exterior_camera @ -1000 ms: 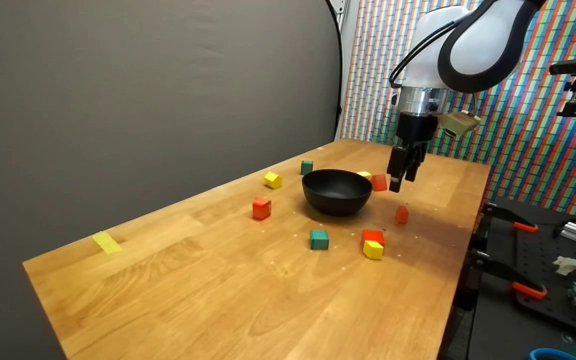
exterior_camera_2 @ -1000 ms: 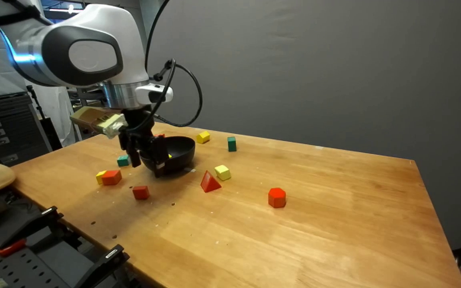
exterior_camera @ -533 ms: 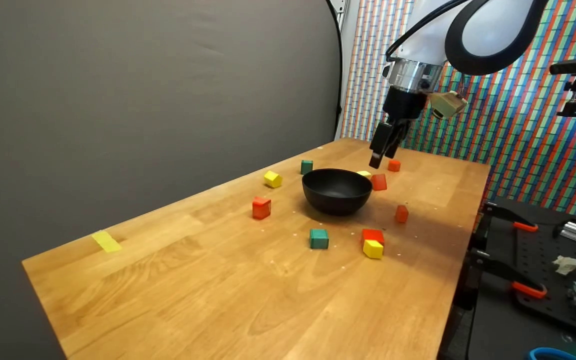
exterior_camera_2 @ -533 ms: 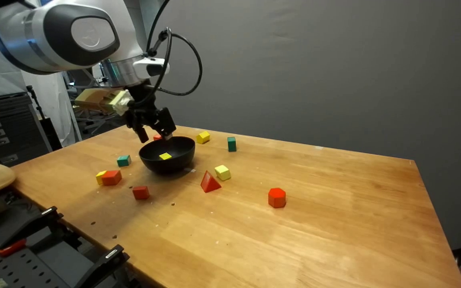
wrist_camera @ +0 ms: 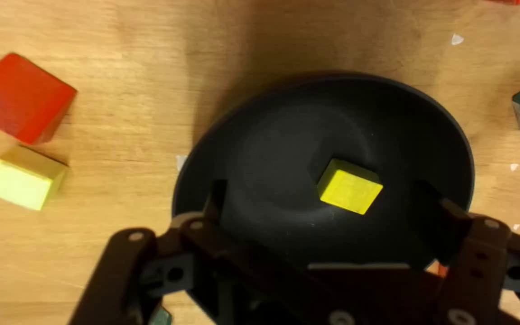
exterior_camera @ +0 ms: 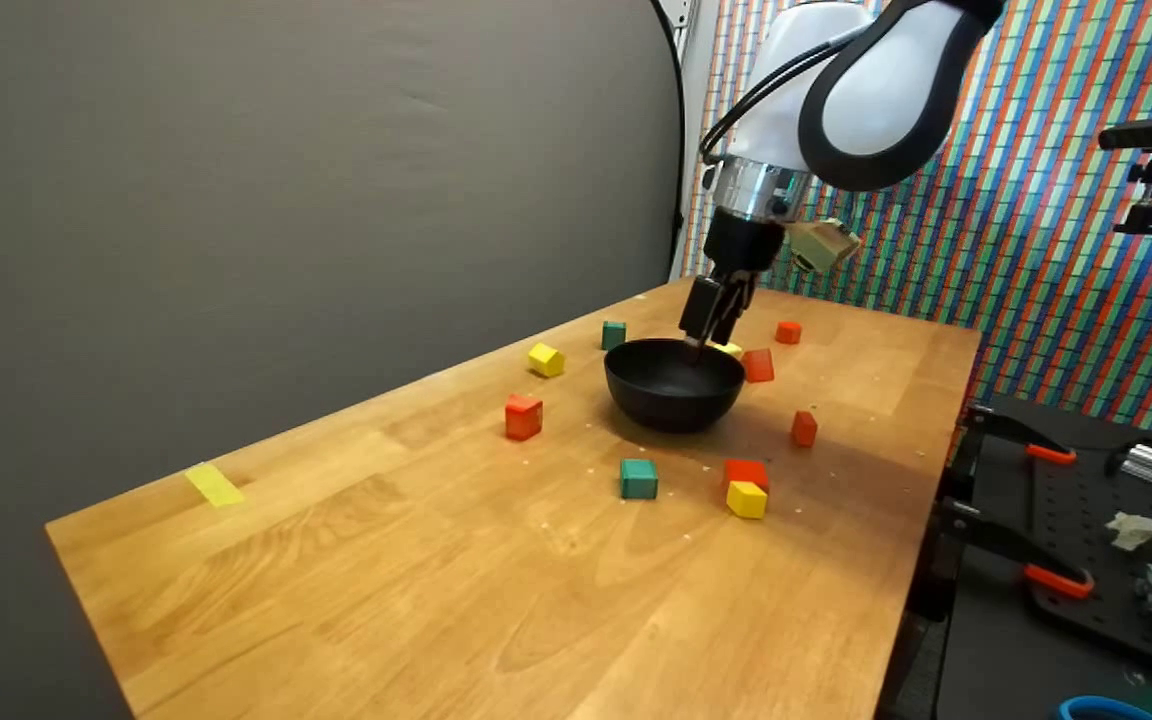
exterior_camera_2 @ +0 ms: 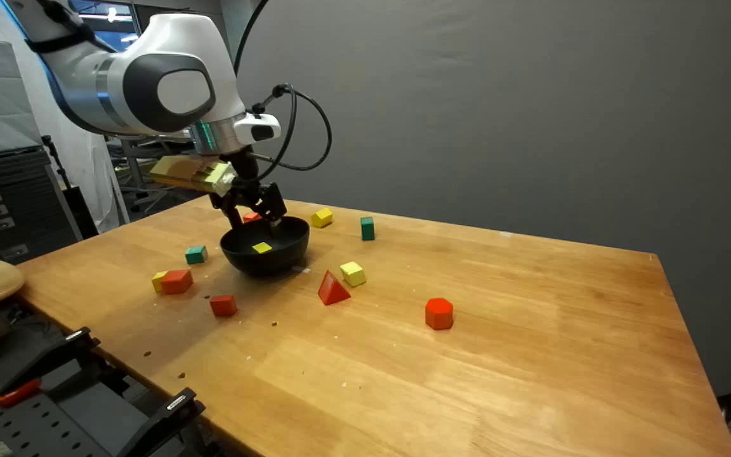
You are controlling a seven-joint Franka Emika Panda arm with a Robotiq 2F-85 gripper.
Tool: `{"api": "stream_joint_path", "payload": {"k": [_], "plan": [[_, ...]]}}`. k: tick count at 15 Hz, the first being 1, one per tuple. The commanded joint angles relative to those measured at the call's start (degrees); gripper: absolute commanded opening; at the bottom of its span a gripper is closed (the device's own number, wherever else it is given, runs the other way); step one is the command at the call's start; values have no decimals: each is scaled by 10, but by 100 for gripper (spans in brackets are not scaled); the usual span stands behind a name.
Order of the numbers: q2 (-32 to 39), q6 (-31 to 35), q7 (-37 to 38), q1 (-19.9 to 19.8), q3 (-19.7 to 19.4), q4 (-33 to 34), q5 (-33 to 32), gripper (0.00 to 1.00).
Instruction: Remove all the objects in the black bowl and put them on the table
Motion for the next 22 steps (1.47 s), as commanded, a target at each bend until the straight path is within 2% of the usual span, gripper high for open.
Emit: {"api": "stream_joint_path", "payload": {"k": [1,6,12,17,22], "plan": [[70,0,-36,-15,31,76,27,100],[141,-13,-62,-50,75,141,53,100],[195,-24,-75,-93,112,172,74,100],[203,-20,-72,-112,109,166,80,100],[199,-13,-65,-112,99,160,78,100]]}}
